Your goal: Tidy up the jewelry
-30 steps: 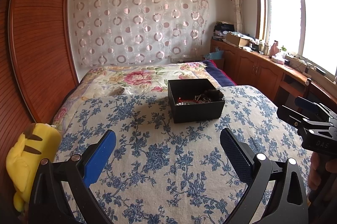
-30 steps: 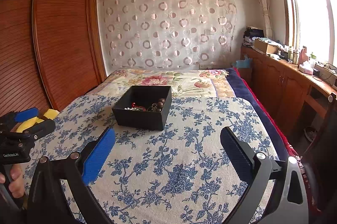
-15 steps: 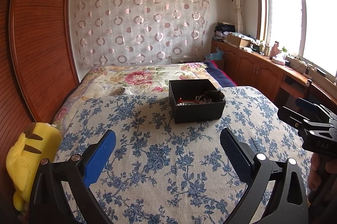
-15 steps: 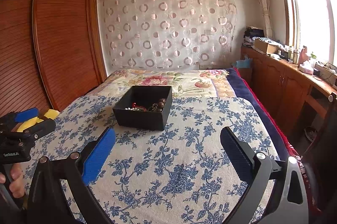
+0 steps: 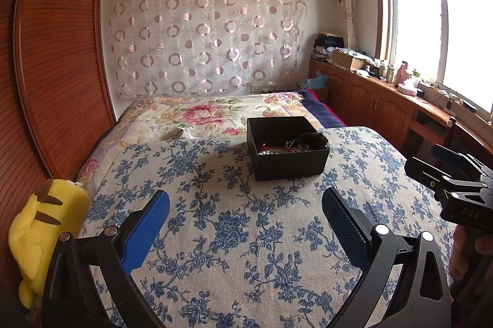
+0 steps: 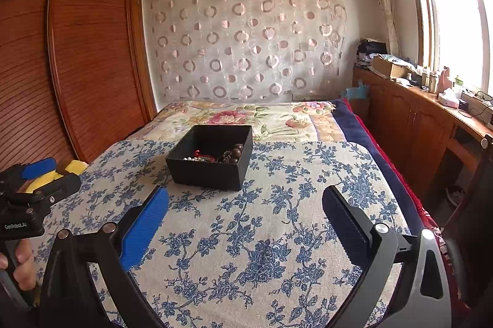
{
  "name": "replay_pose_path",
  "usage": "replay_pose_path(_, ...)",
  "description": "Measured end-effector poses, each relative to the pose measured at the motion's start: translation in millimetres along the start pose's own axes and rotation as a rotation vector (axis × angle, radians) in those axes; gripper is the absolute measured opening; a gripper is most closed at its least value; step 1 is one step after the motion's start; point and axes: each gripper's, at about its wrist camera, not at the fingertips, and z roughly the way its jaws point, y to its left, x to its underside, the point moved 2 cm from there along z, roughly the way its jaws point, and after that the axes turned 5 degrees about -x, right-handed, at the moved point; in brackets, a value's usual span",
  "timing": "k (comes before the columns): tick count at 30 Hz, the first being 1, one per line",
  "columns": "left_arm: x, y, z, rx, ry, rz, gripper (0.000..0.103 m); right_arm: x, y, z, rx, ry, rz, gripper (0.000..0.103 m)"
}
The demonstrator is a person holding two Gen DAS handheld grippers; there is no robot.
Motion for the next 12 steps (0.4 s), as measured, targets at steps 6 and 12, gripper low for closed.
replay_pose_path(6,1.7,0.9,-0.3,0.0,-0.001,-0.001,0.096,0.0,-0.1,0.0,0.0,-0.001,-0.001,0.1)
replay_pose_path(12,-1.1,0.4,-0.5,-0.002,-0.002,-0.005,0.096,0.1,-0.2,-0.1,0.0,0.0,-0.001,0.1)
